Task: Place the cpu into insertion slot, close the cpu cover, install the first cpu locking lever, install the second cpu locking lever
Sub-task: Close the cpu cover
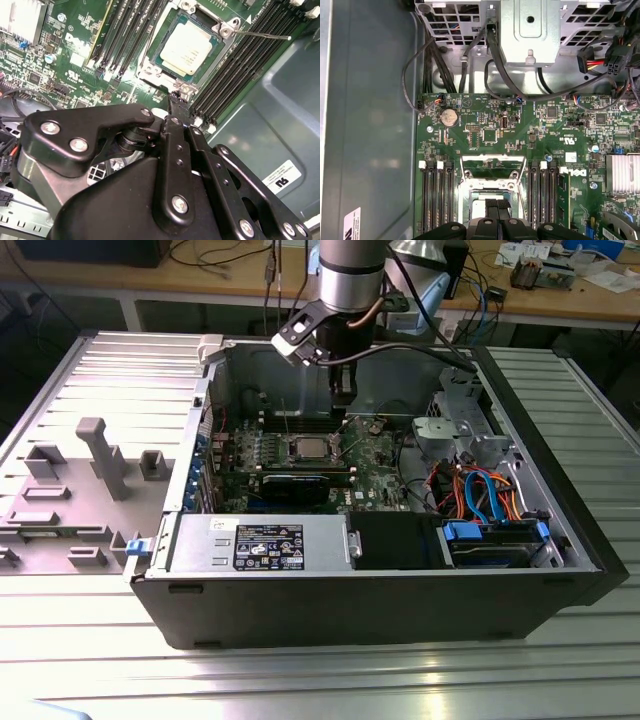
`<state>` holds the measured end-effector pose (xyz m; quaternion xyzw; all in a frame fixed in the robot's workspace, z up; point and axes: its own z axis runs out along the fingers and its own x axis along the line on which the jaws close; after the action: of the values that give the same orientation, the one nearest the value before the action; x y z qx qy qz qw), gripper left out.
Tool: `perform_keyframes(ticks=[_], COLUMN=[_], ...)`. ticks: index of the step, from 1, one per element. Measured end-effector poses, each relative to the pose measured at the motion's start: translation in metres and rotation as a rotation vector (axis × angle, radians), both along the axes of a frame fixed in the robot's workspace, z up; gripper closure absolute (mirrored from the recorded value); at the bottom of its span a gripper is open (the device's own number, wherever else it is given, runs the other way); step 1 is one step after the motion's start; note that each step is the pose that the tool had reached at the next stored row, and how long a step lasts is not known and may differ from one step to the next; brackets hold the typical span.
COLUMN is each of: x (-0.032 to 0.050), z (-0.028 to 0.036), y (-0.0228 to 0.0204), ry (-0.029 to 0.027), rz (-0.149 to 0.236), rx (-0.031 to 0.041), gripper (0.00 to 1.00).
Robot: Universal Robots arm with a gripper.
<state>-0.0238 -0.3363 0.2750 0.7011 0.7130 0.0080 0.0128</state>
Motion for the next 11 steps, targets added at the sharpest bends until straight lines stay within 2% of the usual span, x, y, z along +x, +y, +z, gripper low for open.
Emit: perform_keyframes(ticks=[11], x=[0.0076], z=[0.0000], y=[0.0000], ry=[0.0000], rz=[0.000], rx=[0.0000], gripper=[0.89])
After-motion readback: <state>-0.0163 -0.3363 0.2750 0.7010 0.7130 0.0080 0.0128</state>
